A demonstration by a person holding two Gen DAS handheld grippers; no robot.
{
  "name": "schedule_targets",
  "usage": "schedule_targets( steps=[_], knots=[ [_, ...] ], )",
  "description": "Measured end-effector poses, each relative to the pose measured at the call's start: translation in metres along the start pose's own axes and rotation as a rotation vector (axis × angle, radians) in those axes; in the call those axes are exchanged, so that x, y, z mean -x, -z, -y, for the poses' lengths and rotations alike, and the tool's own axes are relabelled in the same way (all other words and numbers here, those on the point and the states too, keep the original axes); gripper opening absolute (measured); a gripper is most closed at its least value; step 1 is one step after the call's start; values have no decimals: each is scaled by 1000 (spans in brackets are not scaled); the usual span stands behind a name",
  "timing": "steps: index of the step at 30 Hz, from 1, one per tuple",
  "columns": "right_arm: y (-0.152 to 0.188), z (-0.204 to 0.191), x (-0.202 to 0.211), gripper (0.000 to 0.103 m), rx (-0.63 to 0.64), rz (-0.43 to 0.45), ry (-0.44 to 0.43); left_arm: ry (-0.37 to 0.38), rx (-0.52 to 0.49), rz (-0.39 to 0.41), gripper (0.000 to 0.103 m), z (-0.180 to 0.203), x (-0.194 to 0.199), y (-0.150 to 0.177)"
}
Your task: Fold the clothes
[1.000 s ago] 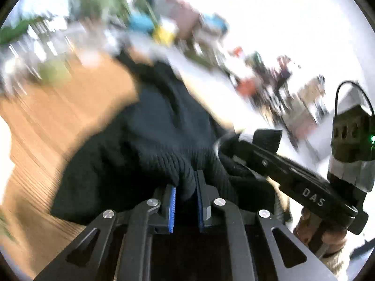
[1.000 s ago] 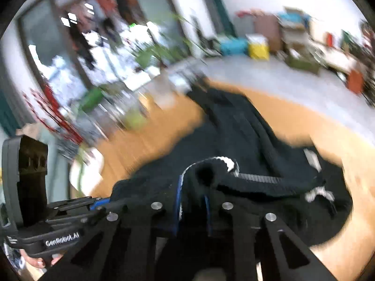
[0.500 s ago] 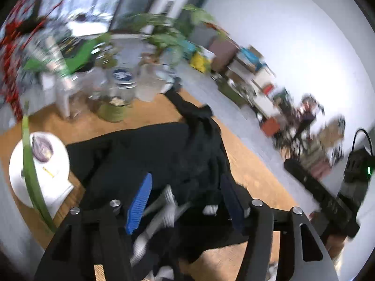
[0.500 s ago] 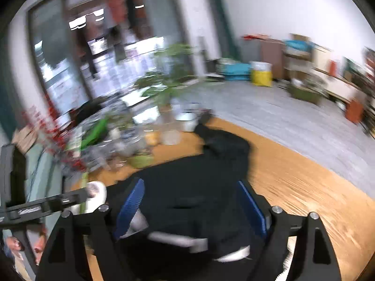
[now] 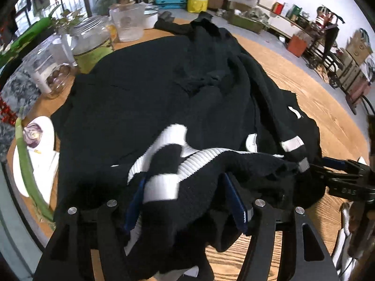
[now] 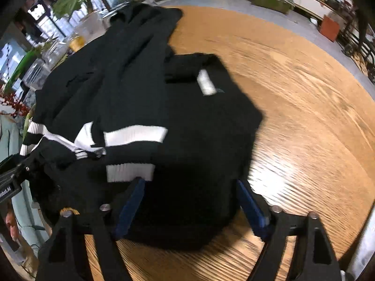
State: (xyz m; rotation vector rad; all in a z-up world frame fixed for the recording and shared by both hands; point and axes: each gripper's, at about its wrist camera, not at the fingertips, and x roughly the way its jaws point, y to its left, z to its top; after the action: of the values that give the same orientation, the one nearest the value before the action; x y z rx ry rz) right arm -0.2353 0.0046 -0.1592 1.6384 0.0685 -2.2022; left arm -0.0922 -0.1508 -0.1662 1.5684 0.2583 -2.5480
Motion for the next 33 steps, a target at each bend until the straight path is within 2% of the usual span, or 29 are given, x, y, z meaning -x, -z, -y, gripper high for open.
schedule_targets(
  steps=[1,2,3,5,7,8,10,12,14,17,18,20,21,22,24,25,26,28,30,32,33],
  knots=[
    [2,-3,-6,44,10,-11,2,11,4,13,58,-1,-1,1],
    [-1,-8,-6,35,23,-7,3,18,19,18,55,-4,-4,2],
    [-3,-13,-6,15,36,-3,4,26,51,22,48,-9,-5,3],
    [-10,-22,-2,10,51,13,-10,71,105,43,45,-19,2,5],
    [-22,-35,17,8,66,80,-81,144,142,98,45,-26,21,7],
    [-32,-47,30,8,88,126,-103,198,145,143,45,-29,34,7],
    [-54,-72,53,8,135,211,-130,237,114,197,48,-26,57,9],
    [-74,-98,73,8,168,276,-140,209,69,207,51,-18,71,15],
    [-93,-122,95,1,202,344,-181,204,30,162,52,-8,71,21],
    [-122,-168,130,1,249,456,-215,141,8,102,52,5,56,21],
    [-129,-181,136,1,269,457,-183,105,-16,82,52,11,46,19],
    [-137,-195,133,2,294,408,-111,37,-53,42,52,17,29,18],
    [-132,-189,129,11,284,373,-76,6,-61,22,52,16,21,20],
    [-127,-183,125,41,274,338,-41,-3,-65,12,52,12,20,23],
    [-104,-160,100,68,259,293,31,4,-74,-10,52,6,23,28],
    [-90,-139,93,69,251,260,60,10,-81,-27,52,4,25,31],
    [-77,-115,81,69,215,189,84,15,-89,-44,52,1,27,33],
    [-53,-69,59,69,141,48,131,-23,-81,-56,52,-5,24,33],
    [-36,-32,36,68,59,-48,148,-52,-54,-71,52,-10,19,32],
    [-20,5,14,68,-22,-145,165,-50,-56,-79,52,-8,20,32],
    [-17,13,9,68,-41,-165,145,-42,-66,-80,52,-4,22,33]
  ],
)
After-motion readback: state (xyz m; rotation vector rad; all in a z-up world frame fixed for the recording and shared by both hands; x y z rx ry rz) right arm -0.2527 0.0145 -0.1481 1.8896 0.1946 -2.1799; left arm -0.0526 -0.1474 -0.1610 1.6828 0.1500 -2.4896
